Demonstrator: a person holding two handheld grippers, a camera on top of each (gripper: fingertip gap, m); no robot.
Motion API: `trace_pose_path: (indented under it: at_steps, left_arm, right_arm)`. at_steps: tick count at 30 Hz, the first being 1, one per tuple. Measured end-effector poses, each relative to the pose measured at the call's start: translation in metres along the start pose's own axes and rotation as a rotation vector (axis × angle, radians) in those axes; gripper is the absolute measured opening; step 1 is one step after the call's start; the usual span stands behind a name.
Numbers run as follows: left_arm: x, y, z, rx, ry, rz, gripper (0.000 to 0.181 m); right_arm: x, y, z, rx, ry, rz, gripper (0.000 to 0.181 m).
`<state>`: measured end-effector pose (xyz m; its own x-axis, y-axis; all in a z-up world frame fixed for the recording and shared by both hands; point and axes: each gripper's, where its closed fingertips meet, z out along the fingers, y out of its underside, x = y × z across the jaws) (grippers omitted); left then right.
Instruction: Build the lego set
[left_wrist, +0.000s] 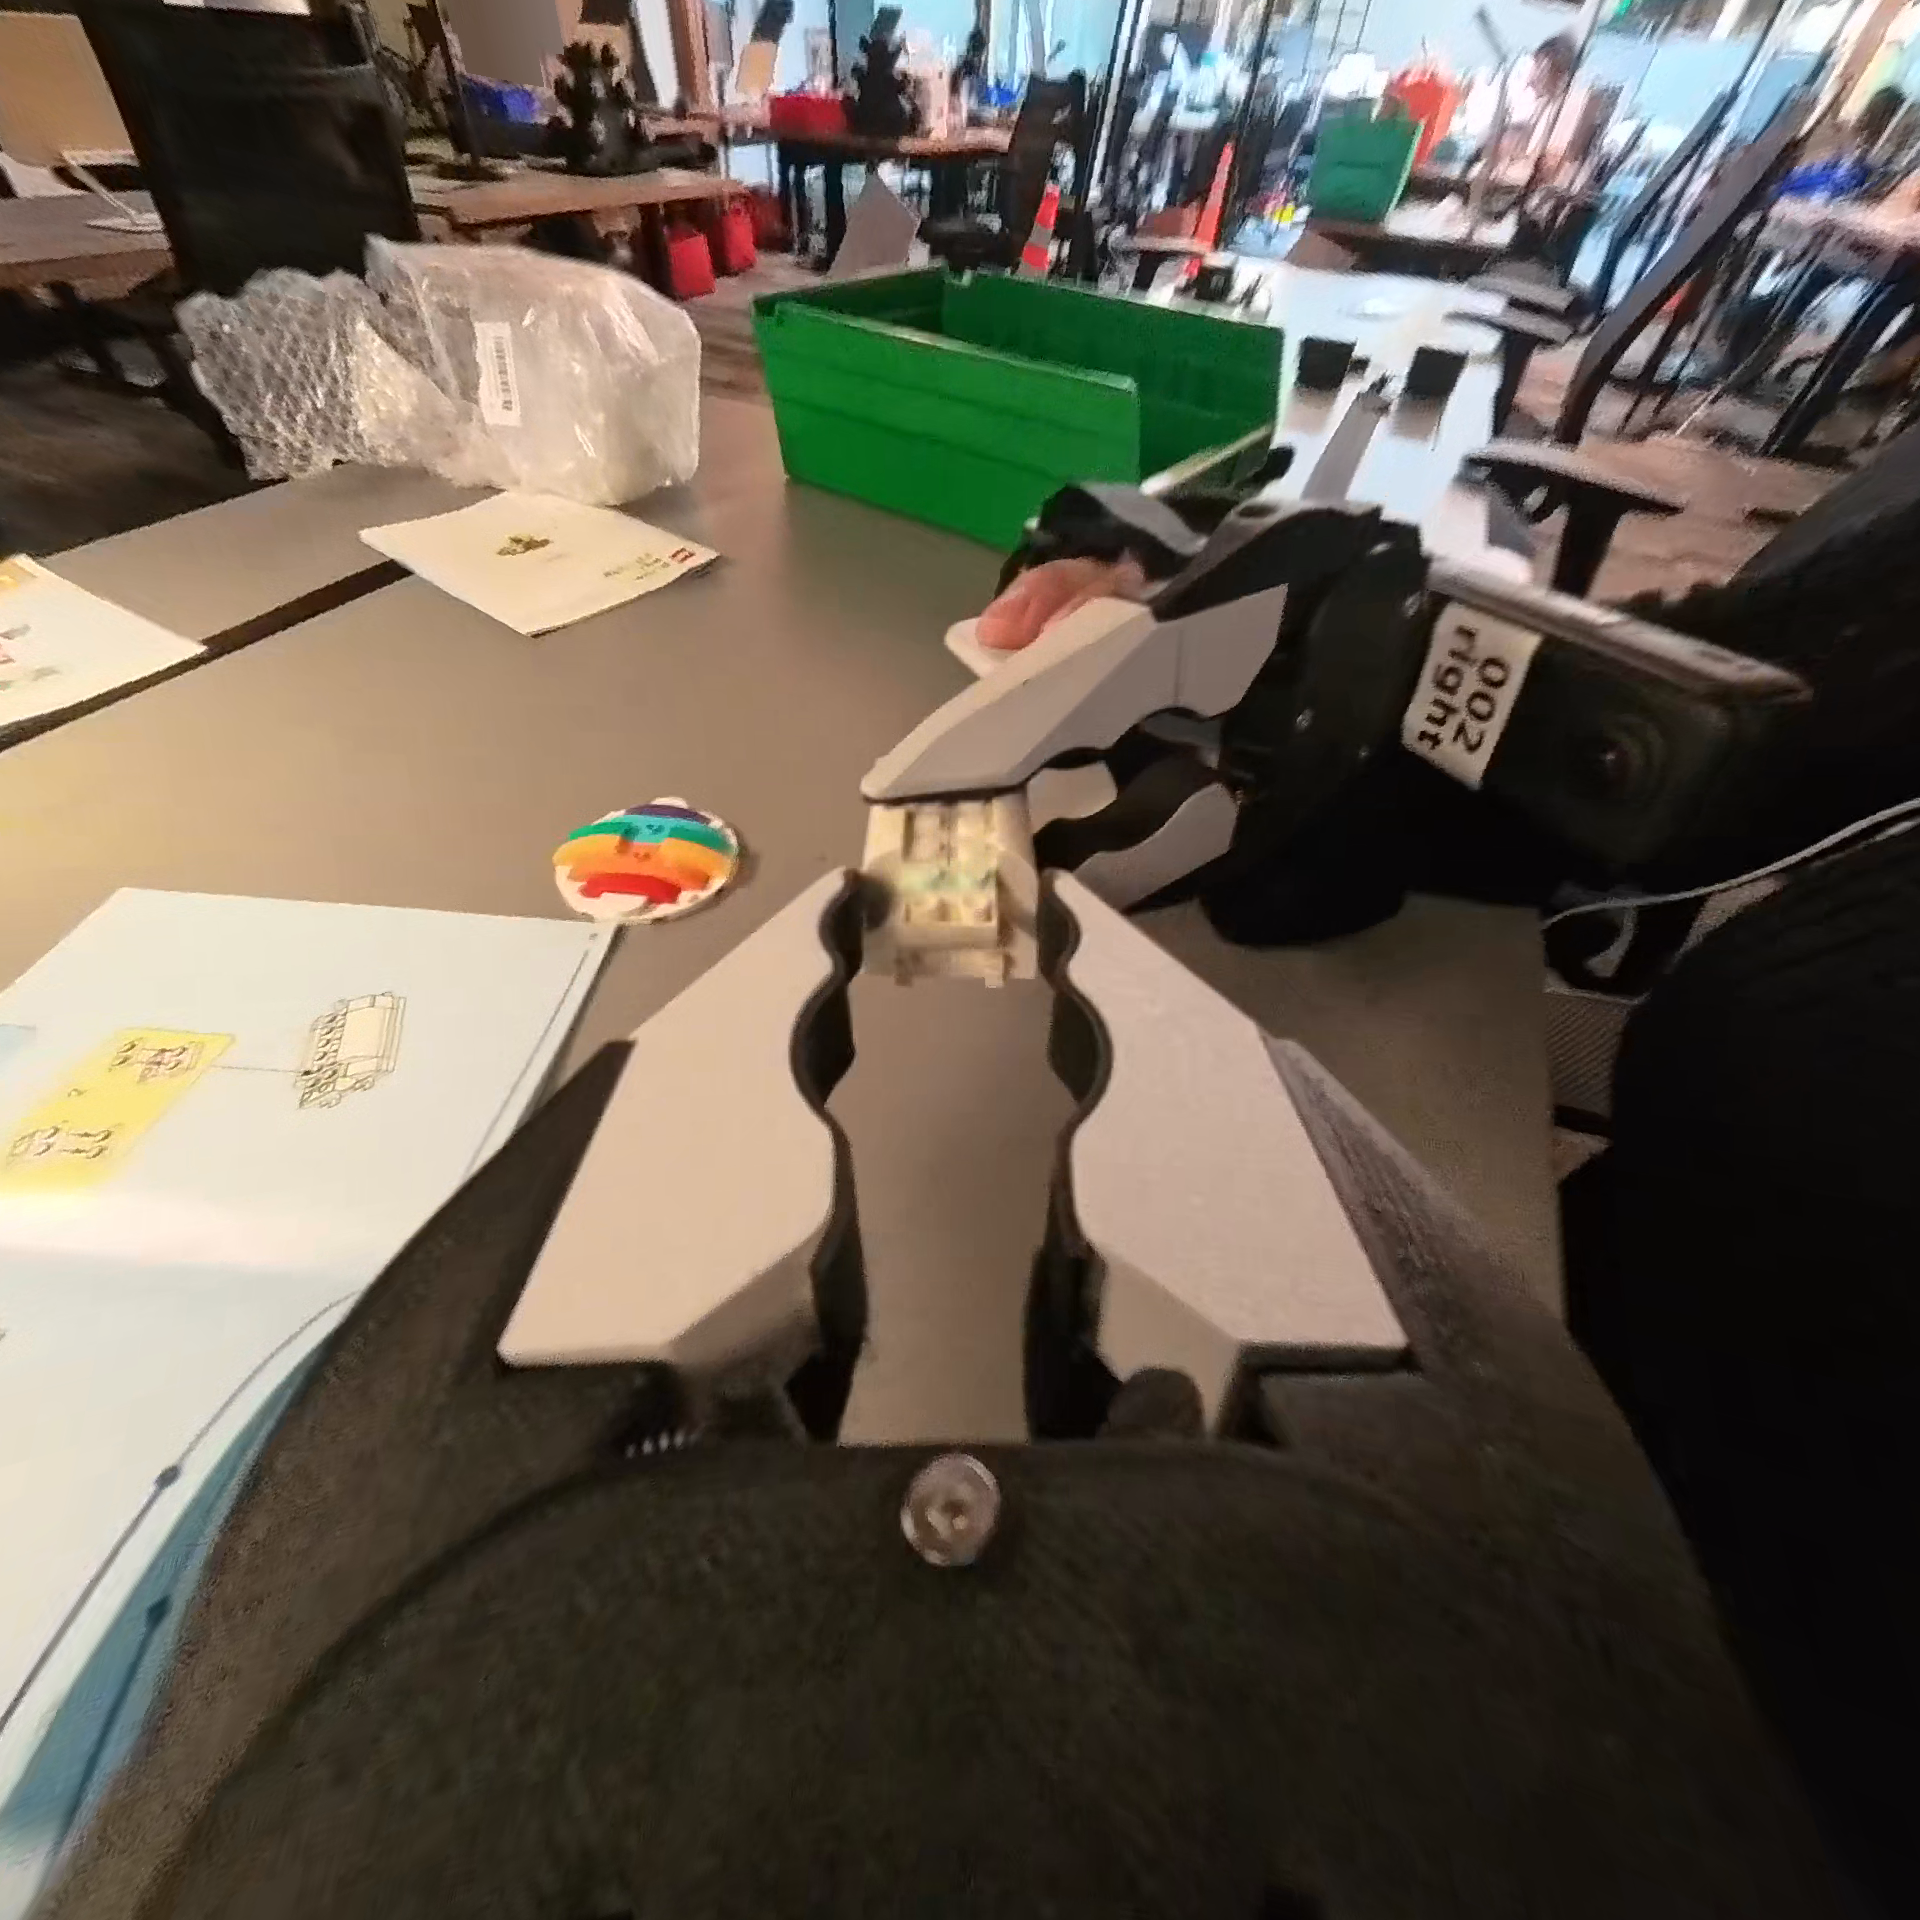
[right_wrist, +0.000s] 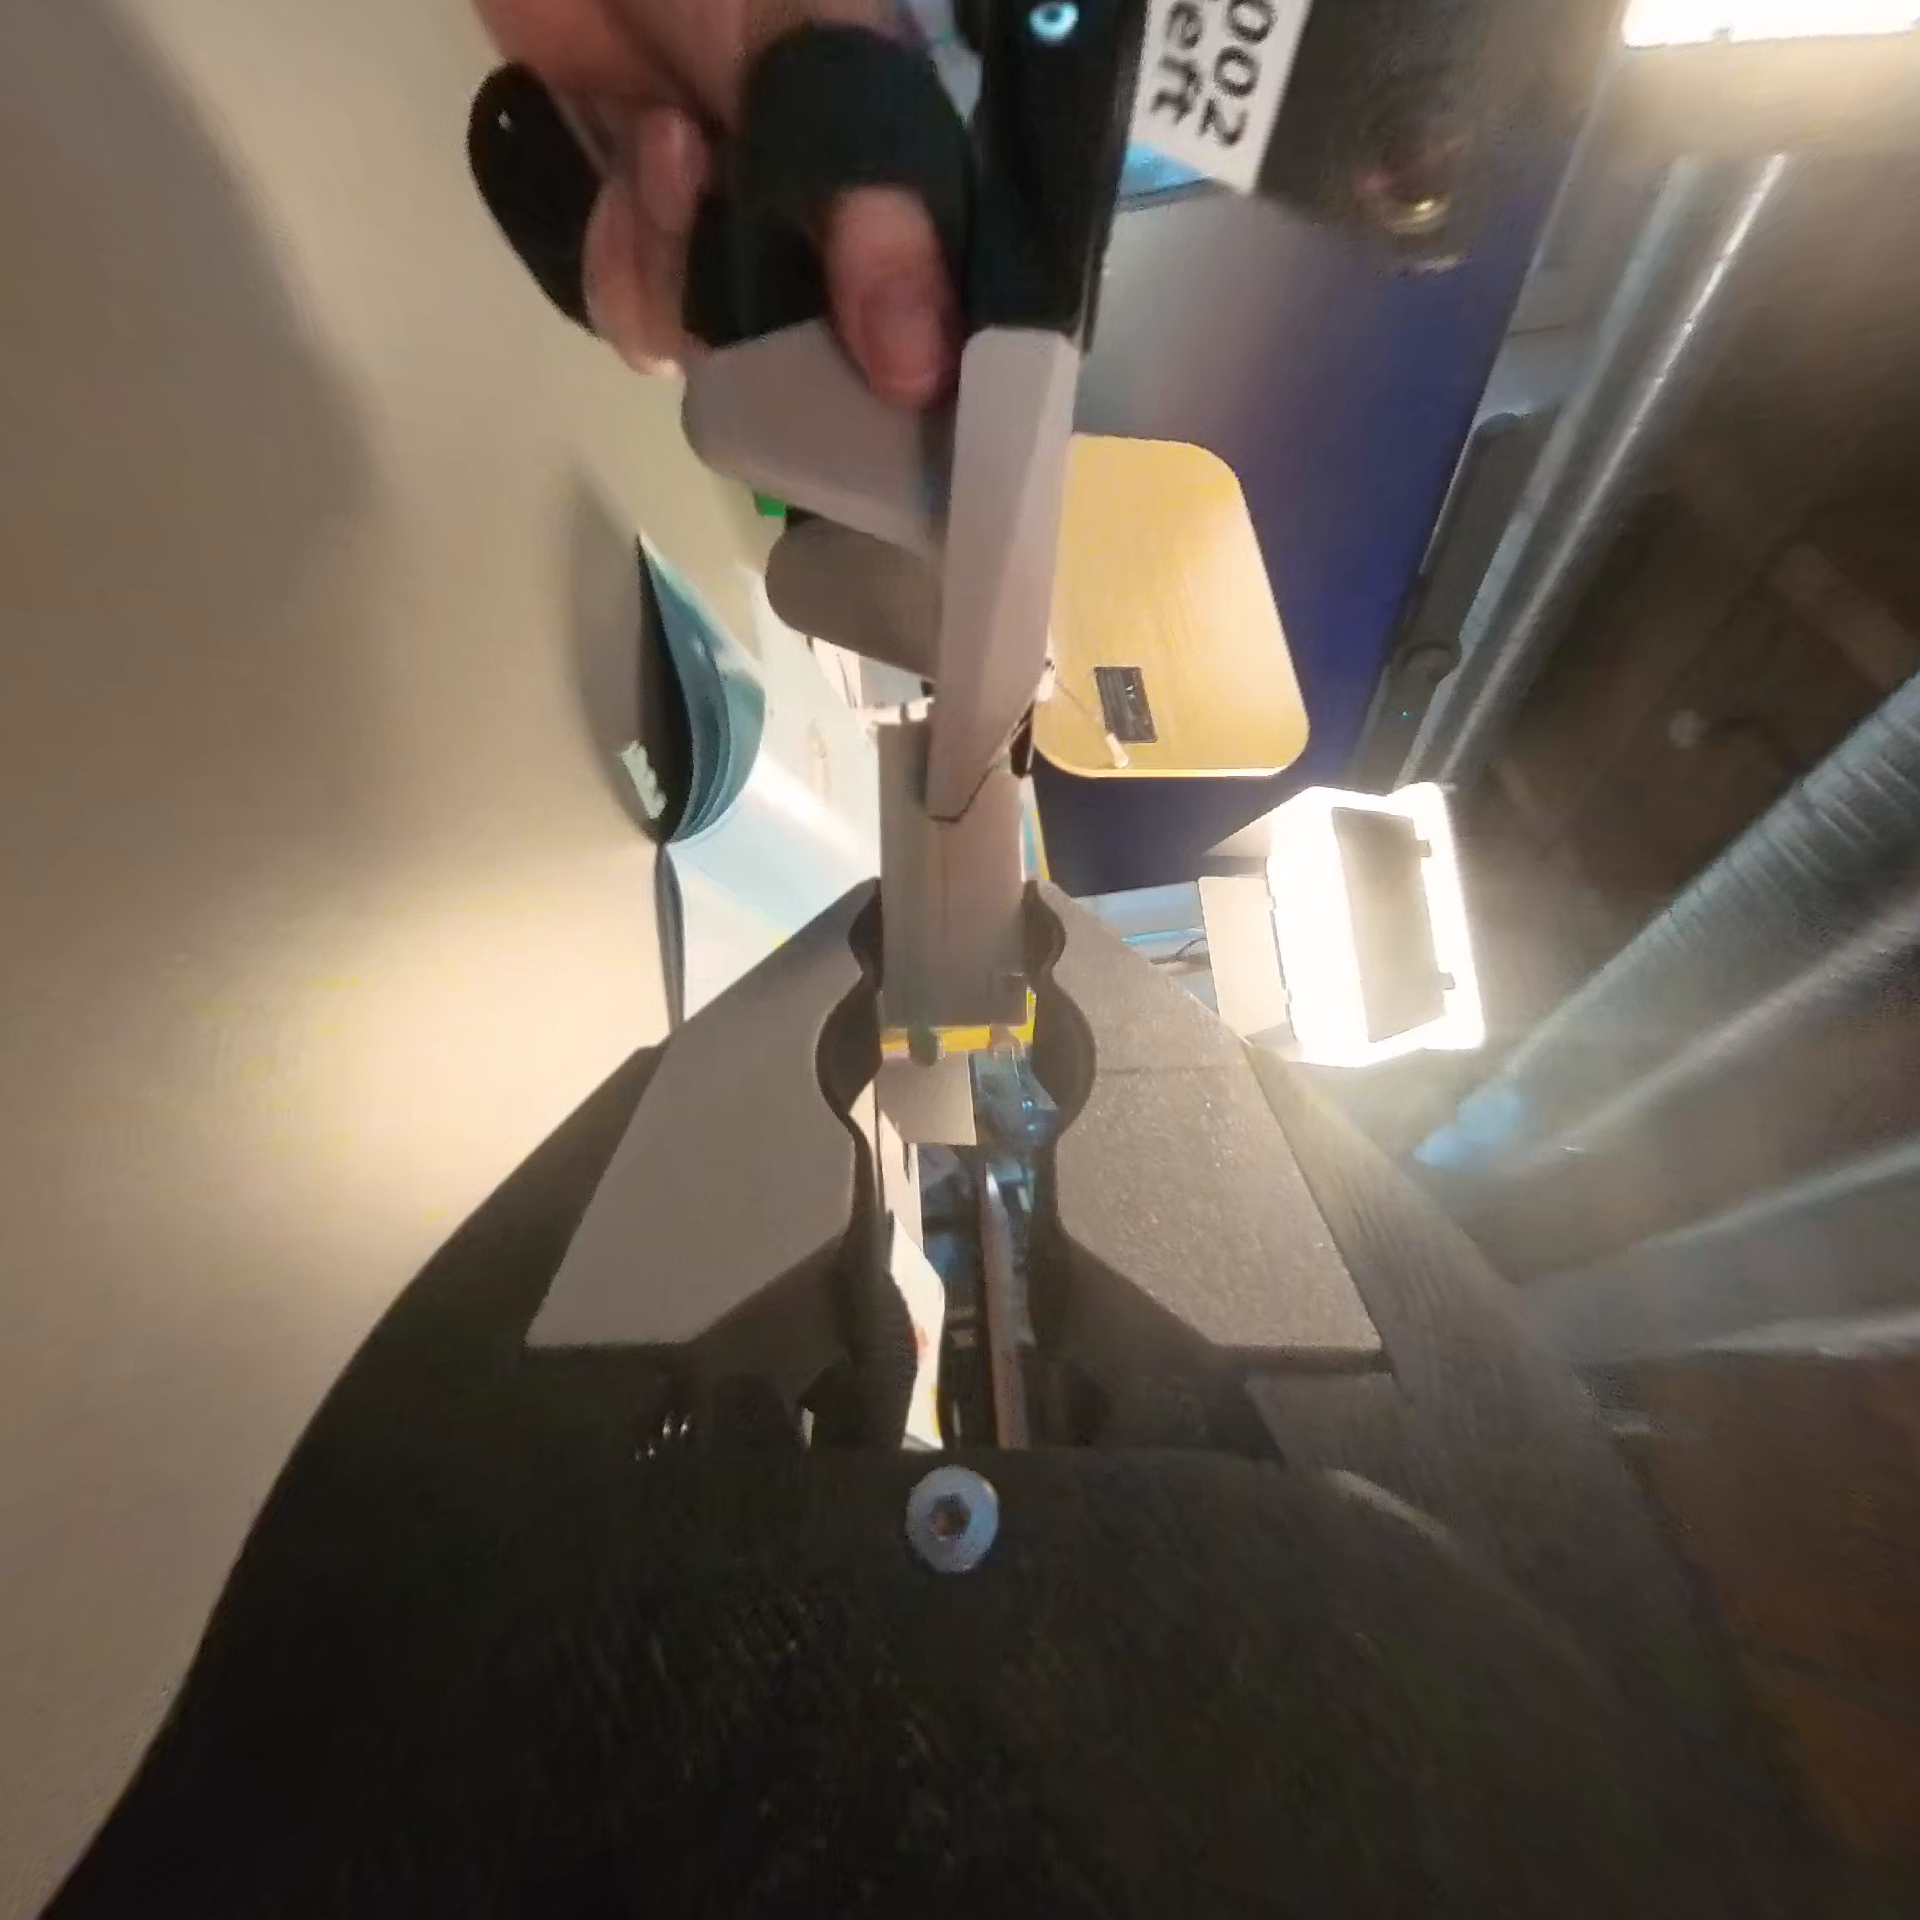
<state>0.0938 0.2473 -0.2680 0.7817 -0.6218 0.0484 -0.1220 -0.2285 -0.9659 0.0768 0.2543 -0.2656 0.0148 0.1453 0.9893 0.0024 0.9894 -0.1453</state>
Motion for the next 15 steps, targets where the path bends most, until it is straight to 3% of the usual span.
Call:
trace_pose_path:
  at_steps: [3,7,11,15]
  left_arm:
    - [-0.006,0.011,0.005,-0.045,-0.027,0.008,0.032]
    - [-0.027,0.030,0.008,-0.099,-0.091,-0.035,0.033]
    - [-0.030,0.064,0.015,-0.247,-0.074,-0.048,0.033]
    - [-0.021,0.076,0.022,-0.320,-0.033,-0.009,0.032]
  right_arm:
    - [-0.007,0.008,0.001,-0.028,0.002,-0.082,0.023]
    - [-0.007,0.044,-0.004,-0.124,0.007,-0.092,0.048]
    - [0.000,0.090,-0.019,-0.193,-0.001,0.140,0.052]
    - [0.006,0.117,-0.025,-0.165,0.001,0.577,0.054]
